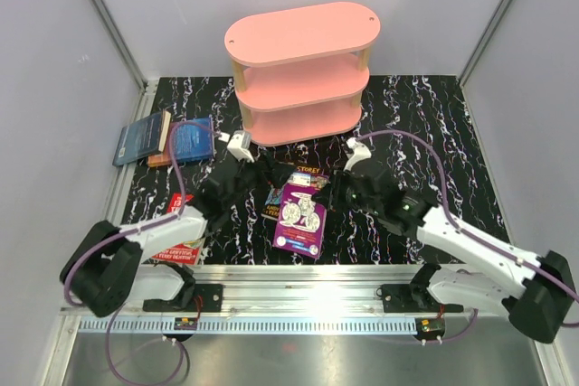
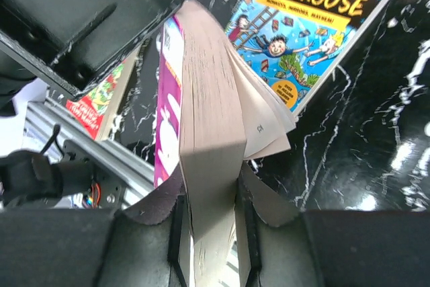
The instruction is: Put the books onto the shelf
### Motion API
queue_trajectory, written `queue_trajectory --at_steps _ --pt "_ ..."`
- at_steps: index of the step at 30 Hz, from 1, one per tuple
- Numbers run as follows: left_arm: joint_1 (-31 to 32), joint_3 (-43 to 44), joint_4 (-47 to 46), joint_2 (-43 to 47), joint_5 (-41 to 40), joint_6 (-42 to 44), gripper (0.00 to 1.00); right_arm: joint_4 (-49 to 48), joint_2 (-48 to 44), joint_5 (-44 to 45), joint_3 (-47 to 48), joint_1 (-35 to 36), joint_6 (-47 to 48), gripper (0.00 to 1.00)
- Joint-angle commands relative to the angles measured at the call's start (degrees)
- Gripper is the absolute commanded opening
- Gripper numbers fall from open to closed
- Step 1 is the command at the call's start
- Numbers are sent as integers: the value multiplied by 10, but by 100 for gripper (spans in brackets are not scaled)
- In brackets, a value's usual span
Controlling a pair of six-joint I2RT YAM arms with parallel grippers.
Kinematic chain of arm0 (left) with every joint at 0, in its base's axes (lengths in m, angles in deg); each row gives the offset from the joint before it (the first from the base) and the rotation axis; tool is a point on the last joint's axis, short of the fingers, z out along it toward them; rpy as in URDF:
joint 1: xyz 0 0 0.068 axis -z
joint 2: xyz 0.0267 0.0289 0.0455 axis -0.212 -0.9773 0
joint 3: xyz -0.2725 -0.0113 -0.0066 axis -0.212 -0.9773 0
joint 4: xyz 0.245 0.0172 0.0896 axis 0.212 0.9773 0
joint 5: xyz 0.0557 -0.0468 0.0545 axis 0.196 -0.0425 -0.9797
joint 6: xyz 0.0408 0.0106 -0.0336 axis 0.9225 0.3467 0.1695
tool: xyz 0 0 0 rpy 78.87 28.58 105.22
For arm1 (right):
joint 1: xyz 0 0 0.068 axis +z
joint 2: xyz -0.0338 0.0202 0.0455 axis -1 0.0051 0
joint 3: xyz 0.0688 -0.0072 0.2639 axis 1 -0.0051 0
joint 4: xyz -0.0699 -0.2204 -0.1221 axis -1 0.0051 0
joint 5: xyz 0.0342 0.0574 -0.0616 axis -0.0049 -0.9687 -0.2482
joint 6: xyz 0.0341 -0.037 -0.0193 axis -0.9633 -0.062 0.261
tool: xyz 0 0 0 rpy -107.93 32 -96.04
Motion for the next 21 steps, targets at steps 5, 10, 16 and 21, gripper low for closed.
queue_trajectory --at_steps 5,10,16,21 --pt "-15 -100 -110 92 134 36 89 -8 -110 88 55 -11 42 0" --pt "-30 -148 -205 151 209 24 99 17 -145 99 72 -10 51 0" --pt "-31 -142 -376 82 347 -42 99 9 -155 81 78 -10 51 0" --pt "-30 -100 -633 -84 451 -208 98 -34 -164 58 56 -10 41 0"
